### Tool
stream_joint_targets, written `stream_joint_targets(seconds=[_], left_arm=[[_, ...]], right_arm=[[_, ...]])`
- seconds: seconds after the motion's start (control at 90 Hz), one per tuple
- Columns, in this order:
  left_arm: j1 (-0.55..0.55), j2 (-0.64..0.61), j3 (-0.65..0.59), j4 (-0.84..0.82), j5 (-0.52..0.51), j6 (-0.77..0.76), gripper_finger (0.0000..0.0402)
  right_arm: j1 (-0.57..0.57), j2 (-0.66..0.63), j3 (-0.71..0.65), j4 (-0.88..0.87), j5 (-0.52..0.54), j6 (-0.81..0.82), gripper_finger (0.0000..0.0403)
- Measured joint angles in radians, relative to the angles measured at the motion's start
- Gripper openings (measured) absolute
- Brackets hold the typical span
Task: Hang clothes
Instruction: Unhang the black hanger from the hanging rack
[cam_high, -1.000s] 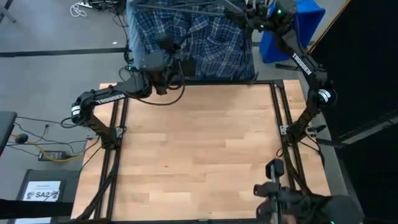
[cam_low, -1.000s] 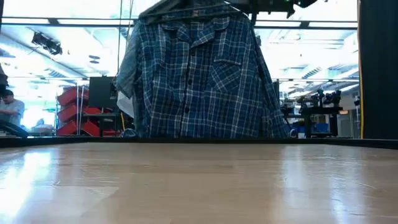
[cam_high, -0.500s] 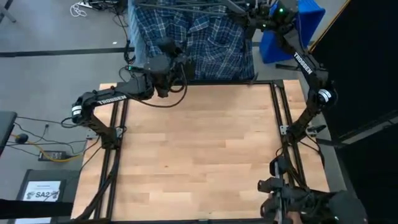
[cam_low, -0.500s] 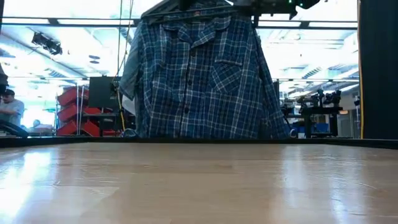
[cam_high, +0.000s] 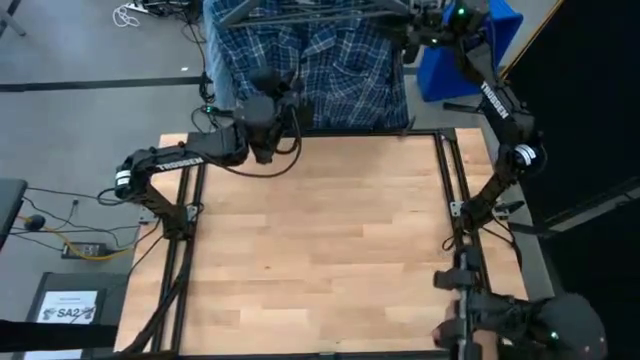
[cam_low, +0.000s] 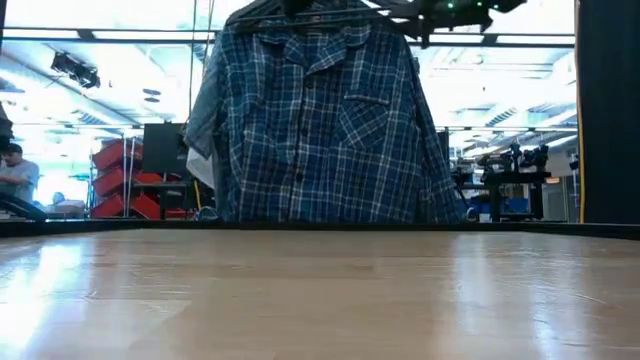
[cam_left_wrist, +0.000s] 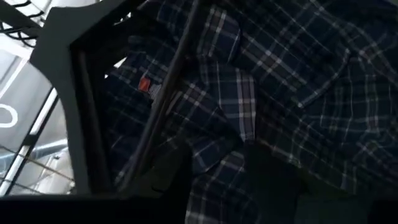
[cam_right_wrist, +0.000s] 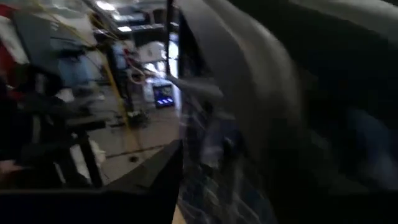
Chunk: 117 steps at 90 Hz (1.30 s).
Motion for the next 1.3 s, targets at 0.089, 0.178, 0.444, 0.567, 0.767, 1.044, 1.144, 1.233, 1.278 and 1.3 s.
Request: stream_joint_targets(seconds=[0.089, 0.178, 0.444, 0.567, 0.767, 1.044, 1.144, 1.233, 1.278, 1.3], left_arm=[[-0.014, 0.0, 0.0, 0.0, -0.033, 0.012, 0.0128], [-0.035, -0.003, 0.0, 0.014, -0.042, -0.018, 0.0128], [-0.11, -0.093, -0.001, -0.096, 0.067, -0.296, 0.0128], [-0.101, -0.136, -0.028, -0.303, 0.208, -0.585, 0.0128], [-0.094, -0.143, -0.157, -0.408, 0.259, -0.812, 0.0128], [-0.195, -0.144, -0.208, -0.454, 0.253, -1.026, 0.0126], [-0.239, -0.149, -0.208, -0.52, 0.173, -1.031, 0.0124], [-0.268, -0.17, -0.209, -0.621, 0.081, -1.053, 0.0122], [-0.28, -0.19, -0.209, -0.675, 0.056, -1.083, 0.0122], [-0.285, -0.201, -0.209, -0.703, 0.055, -1.102, 0.0122]], right_arm=[[-0.032, -0.01, 0.0, -0.111, 0.006, -0.083, 0.0183], [-0.051, -0.031, -0.001, -0.249, 0.023, -0.242, 0.0172], [-0.014, -0.139, -0.001, -0.432, 0.147, -0.45, 0.0122], [0.037, -0.191, 0.0, -0.506, 0.204, -0.462, 0.0108], [0.142, -0.249, -0.059, -0.543, 0.299, -0.476, 0.01], [0.273, -0.251, -0.084, -0.621, 0.35, -0.325, 0.0099], [0.409, -0.283, -0.094, -0.7, 0.693, -0.368, 0.0086], [0.57, -0.324, -0.132, -0.695, 1.022, -0.388, 0.0067], [0.643, -0.346, -0.156, -0.693, 1.114, -0.387, 0.0055], [0.678, -0.359, -0.172, -0.691, 1.139, -0.382, 0.0049]])
